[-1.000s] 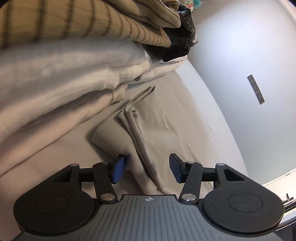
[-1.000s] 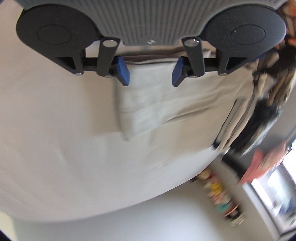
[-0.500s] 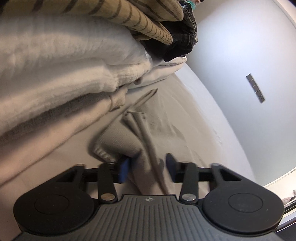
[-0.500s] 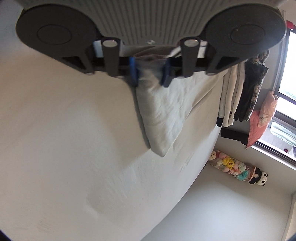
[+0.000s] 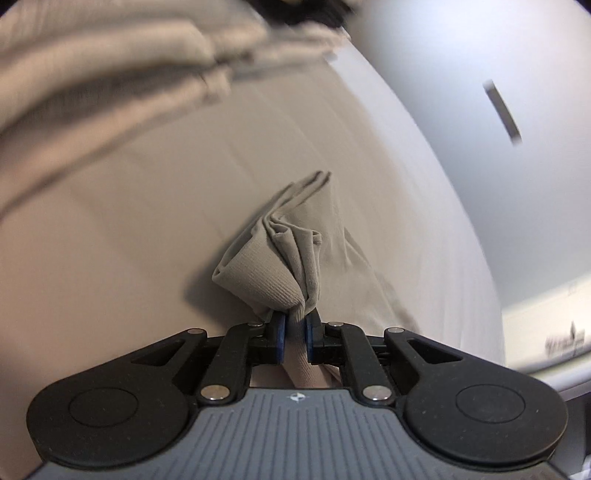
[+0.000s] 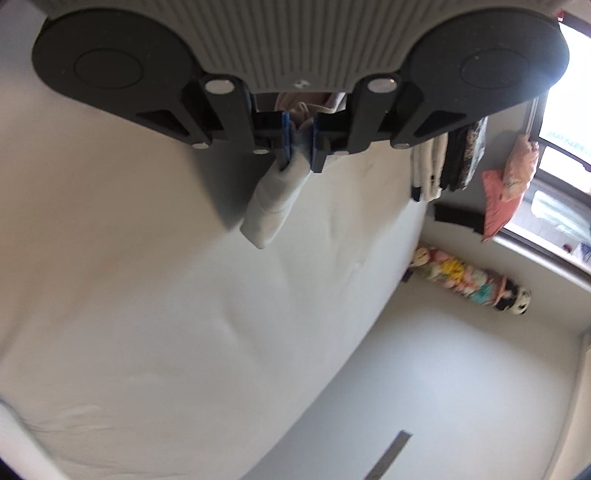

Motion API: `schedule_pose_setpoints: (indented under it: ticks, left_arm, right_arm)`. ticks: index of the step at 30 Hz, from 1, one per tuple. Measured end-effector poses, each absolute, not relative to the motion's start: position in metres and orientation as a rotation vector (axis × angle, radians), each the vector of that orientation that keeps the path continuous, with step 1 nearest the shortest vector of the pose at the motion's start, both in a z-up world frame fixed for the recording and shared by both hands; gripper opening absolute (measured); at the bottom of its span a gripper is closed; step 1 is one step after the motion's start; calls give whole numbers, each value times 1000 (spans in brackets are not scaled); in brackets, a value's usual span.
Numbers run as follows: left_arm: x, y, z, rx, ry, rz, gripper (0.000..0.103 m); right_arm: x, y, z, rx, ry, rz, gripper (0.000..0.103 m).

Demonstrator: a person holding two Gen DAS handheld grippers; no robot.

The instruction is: Fold clothes

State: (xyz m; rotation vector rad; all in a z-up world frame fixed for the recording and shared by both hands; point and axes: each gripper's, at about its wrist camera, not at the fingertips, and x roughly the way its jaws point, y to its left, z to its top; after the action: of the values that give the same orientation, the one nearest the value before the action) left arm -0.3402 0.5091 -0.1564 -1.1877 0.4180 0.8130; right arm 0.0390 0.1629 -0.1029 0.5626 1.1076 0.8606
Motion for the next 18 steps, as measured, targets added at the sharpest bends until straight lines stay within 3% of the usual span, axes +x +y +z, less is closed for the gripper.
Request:
schedule_pose_setpoints:
  ticks: [6, 9, 11, 18]
  left_arm:
    - [-318, 450, -154, -1122, 605, 695, 15]
    - [-314, 431, -157, -1126, 654, 674, 22]
    - [-317, 425, -157, -1131, 671, 674, 33]
    - [-333, 419, -149, -1115, 725, 734, 42]
  right_arm:
    - [36, 71, -111, 554, 1113, 686, 12]
    - [35, 48, -113, 529, 1105, 639, 12]
    - [36, 38, -114, 519, 1098, 616, 12]
    - [45, 37, -126, 398, 1112, 585, 12]
